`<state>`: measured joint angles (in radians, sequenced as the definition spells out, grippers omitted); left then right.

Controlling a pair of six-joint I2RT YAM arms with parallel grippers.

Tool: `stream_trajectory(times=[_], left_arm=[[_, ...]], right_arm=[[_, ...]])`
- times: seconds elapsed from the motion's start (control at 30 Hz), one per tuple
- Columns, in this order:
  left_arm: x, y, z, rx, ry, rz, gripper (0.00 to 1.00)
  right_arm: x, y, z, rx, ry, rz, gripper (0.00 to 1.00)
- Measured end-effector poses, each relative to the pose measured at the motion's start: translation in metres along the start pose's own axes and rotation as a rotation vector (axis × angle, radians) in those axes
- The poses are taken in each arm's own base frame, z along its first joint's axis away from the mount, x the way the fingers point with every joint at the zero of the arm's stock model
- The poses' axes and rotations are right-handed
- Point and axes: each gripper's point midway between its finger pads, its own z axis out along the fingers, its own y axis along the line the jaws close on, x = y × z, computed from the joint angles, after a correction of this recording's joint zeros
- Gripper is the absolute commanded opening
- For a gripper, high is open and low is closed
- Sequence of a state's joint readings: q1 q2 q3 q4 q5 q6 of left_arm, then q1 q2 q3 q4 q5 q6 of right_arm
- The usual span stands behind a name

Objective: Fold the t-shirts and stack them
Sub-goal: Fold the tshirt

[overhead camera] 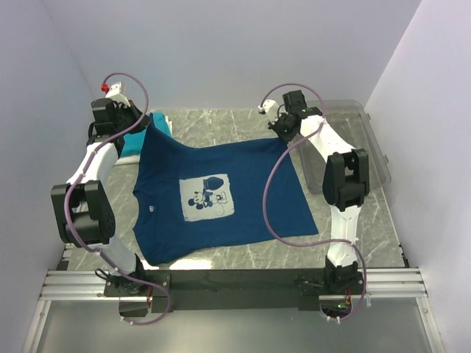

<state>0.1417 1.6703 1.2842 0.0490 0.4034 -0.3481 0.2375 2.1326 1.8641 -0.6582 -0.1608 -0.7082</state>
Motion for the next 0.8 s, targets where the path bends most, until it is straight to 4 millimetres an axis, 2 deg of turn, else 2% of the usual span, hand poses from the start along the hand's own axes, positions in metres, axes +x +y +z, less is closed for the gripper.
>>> stream_trajectory(times=[0.13,0.37,0.6,0.8], left_arm=[[0.001,-0.003,-0.008,0.003,-0.004,0.025,0.01],[0.016,-0.008,-0.027,0.02,0.011,0.053,0.01],[0.022,-0.014,-0.045,0.025,0.009,0.079,0.01],[0.022,-0.025,-0.07,0.031,-0.014,0.103,0.01]], right_arm=[[0.003,0.008,-0.011,-0.019,-0.014,0.002,0.0],[0.006,0.022,-0.038,-0.037,-0.055,-0.014,0.0],[0.024,0.03,-0.037,-0.052,-0.036,-0.011,0.0],[0.038,0.035,-0.038,-0.058,-0.018,-0.012,0.0]])
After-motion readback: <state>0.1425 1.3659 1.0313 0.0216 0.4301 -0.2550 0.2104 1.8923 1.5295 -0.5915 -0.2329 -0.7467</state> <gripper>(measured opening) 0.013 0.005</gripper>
